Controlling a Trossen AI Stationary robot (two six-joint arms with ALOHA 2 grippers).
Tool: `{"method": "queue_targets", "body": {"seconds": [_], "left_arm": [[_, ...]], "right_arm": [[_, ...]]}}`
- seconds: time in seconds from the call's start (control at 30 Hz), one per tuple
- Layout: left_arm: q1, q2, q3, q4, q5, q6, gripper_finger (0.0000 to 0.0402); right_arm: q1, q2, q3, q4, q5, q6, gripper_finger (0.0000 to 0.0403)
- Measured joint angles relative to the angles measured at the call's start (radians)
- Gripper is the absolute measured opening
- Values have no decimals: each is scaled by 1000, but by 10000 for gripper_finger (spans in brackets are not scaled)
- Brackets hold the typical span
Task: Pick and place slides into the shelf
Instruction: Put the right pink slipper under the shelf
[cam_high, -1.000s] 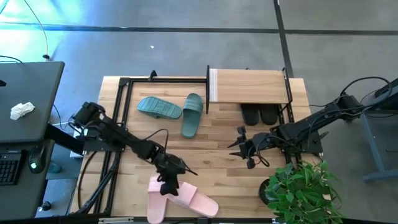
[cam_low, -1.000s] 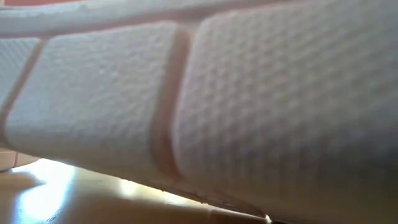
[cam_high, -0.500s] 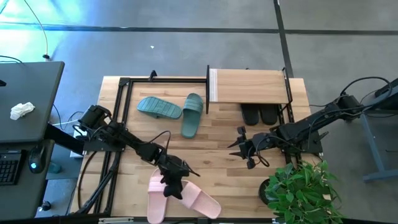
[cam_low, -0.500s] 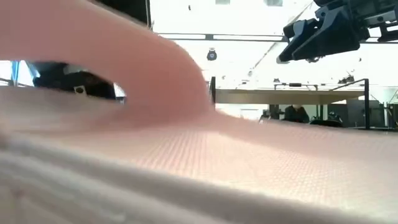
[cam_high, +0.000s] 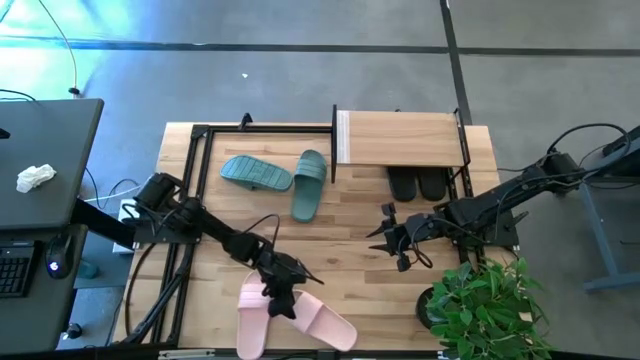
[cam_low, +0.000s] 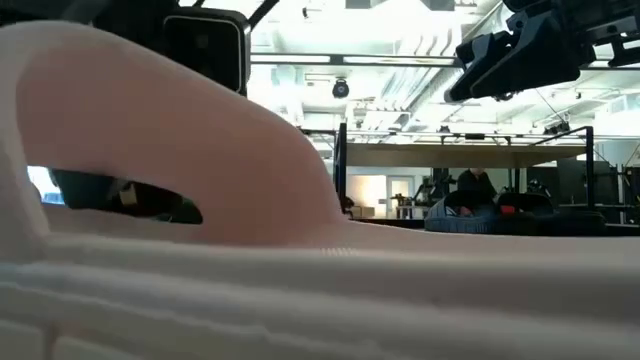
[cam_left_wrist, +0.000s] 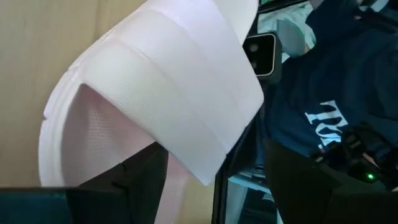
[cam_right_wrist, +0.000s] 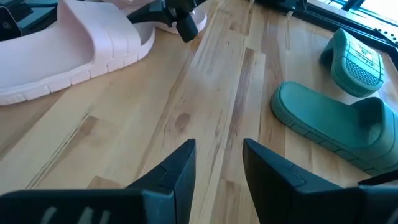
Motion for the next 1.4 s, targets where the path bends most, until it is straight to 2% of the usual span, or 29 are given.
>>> {"method": "queue_targets", "body": {"seconds": [0.17,0.53,0.6,0.97,1.17,1.4], "left_arm": [[0,9,0,37,-50,14,205],[0,9,0,30,-126,104,28],[0,9,0,30,-129,111,9],[6,-4,0,81,-163,141,3],[40,-3,0,73,-155,179,2],[98,-64,1,56,-155,285,1]], "right_arm": [[0,0,0,-5,0,0,124],[0,0,0,-6,0,3,124],[0,0,0,-6,0,3,124],[0,0,0,-6,5,3,124],[-8,-2,0,9,68,101,124],[-90,-3,0,2,-23,131,124]]}}
